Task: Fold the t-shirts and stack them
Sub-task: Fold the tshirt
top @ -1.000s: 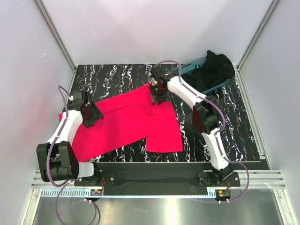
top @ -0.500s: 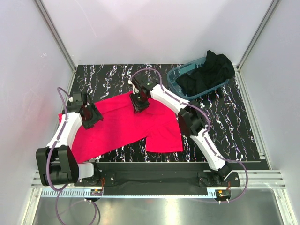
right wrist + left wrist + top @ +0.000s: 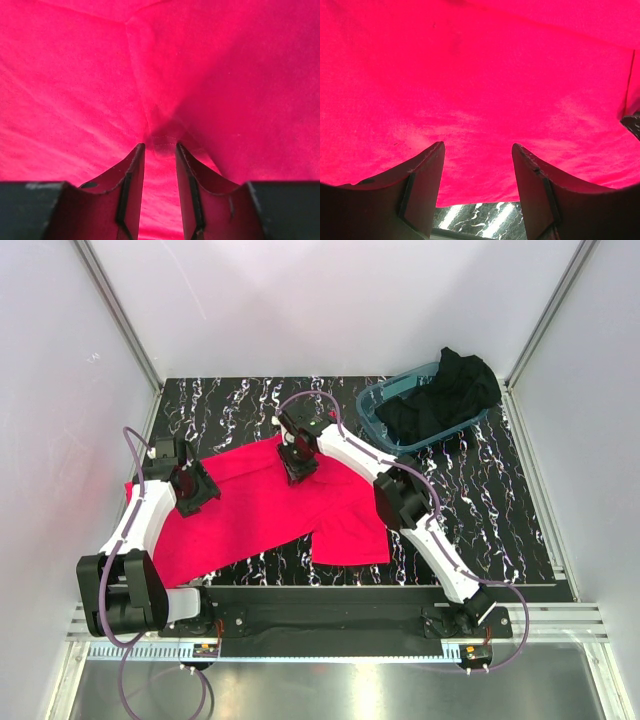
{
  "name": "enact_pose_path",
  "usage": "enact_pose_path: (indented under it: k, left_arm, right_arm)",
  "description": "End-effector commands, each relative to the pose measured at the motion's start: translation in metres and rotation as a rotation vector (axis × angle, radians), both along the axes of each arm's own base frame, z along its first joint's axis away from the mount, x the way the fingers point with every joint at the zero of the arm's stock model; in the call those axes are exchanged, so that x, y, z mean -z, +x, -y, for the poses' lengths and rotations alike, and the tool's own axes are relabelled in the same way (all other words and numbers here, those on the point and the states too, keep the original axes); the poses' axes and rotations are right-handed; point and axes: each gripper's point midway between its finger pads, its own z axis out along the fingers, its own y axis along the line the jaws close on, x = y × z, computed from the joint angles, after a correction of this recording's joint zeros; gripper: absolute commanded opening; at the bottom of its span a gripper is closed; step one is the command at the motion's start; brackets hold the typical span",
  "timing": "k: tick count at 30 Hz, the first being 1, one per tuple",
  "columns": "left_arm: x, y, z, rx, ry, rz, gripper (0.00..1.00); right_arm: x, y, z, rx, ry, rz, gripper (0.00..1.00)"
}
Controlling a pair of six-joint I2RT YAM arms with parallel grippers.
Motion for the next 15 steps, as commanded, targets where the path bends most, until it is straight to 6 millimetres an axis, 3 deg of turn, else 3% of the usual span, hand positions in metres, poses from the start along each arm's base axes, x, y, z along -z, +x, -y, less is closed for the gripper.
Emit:
enact_pose_path:
  k: [1,6,15]
  left_arm:
    - [-0.007,0.007,0.002,0.021,-0.001,0.043,0.61]
    - [-0.007,0.009,0.001,0.023,0.002,0.046,0.61]
    - [-0.006,0.010,0.001,0.022,-0.005,0.047,0.62]
  right_arm:
    - [-0.007,0.007,-0.010,-0.025,0.000,0.058,0.38]
    - [0.001,0.005,-0.006,-0.013,-0.045,0.062,0.31]
    - [-0.013,0.011,-0.003,0.000,-0.052,0.101,0.12]
